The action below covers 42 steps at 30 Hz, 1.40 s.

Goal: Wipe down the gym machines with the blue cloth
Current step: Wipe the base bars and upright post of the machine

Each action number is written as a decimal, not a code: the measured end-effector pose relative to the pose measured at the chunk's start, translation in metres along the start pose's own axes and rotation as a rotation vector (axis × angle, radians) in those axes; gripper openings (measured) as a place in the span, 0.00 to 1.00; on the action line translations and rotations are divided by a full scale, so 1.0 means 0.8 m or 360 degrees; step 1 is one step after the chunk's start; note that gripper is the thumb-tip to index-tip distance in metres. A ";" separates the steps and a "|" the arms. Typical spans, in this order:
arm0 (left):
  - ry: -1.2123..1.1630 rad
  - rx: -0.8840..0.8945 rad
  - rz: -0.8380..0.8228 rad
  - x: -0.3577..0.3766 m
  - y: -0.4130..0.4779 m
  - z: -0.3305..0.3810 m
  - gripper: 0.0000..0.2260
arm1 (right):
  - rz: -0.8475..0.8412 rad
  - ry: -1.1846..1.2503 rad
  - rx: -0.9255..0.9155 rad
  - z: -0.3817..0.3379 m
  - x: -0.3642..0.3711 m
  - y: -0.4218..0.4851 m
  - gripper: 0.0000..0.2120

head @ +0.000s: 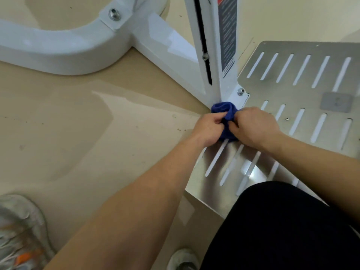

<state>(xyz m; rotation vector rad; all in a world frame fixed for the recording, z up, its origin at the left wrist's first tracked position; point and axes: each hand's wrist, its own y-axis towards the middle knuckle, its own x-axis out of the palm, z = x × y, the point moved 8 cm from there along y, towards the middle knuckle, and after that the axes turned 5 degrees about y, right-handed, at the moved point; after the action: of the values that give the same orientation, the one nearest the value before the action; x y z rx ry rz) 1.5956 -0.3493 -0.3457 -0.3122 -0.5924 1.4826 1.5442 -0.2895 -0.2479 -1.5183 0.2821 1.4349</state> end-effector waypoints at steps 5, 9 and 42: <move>0.0052 -0.0041 0.0229 0.001 -0.016 0.020 0.18 | 0.0256 0.0227 0.0235 0.035 -0.013 -0.002 0.10; 0.0209 -0.0104 0.0573 -0.024 -0.018 0.008 0.25 | 0.0392 0.0632 0.0281 0.028 -0.014 0.005 0.03; 0.0156 0.0247 0.1118 -0.139 0.006 0.064 0.08 | 0.0841 0.1205 0.0501 0.013 -0.028 0.039 0.08</move>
<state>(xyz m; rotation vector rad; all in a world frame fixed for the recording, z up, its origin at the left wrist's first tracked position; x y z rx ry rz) 1.5656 -0.4664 -0.3264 -0.4995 -0.2891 2.1590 1.5090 -0.3065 -0.2414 -1.7297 1.3833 1.0491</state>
